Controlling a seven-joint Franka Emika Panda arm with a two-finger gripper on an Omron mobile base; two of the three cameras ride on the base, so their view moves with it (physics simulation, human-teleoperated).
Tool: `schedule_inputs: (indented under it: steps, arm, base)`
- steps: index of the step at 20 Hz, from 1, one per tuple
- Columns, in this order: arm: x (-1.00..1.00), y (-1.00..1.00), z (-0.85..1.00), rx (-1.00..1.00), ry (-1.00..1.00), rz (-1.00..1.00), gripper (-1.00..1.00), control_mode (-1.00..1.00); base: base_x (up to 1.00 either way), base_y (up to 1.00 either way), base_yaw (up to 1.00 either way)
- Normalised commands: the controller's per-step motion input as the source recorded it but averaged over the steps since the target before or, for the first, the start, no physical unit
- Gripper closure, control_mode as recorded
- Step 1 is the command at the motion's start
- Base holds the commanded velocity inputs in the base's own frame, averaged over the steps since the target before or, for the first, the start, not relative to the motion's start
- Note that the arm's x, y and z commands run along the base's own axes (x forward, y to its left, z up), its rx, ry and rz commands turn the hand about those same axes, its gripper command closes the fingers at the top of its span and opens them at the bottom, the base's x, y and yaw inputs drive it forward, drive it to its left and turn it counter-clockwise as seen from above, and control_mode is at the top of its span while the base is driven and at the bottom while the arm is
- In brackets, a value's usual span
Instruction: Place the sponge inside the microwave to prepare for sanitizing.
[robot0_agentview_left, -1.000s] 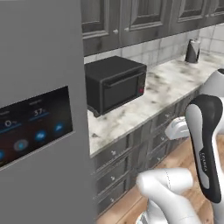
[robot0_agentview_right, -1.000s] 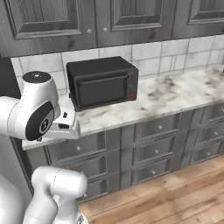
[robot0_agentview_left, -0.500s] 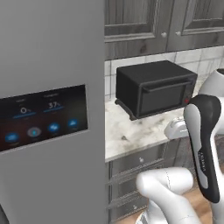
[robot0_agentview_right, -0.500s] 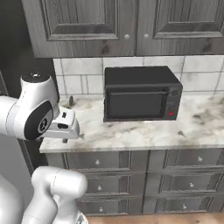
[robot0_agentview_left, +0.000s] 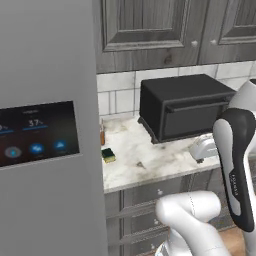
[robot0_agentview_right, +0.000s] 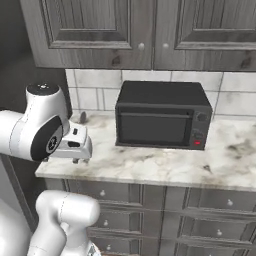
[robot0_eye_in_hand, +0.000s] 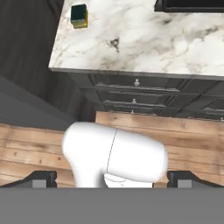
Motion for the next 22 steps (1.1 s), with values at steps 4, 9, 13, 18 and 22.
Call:
schedule_inputs:
  steps: [4,9,13,18,22]
  arm:
    - [0.00,0.00,0.00,0.00,0.00,0.00,-1.00,1.00]
    - [0.00,0.00,0.00,0.00,0.00,0.00,-1.00,1.00]
    - [0.00,0.00,0.00,0.00,0.00,0.00,-1.00,1.00]
    - [0.00,0.00,0.00,0.00,0.00,0.00,-1.00,1.00]
    - [0.00,0.00,0.00,0.00,0.00,0.00,-1.00,1.00]
  base:
    - [0.54,-0.24,0.32]
    - [0.54,-0.21,0.30]
    - [0.29,-0.10,0.10]
    - [0.10,-0.02,0.00]
    - [0.00,0.00,0.00]
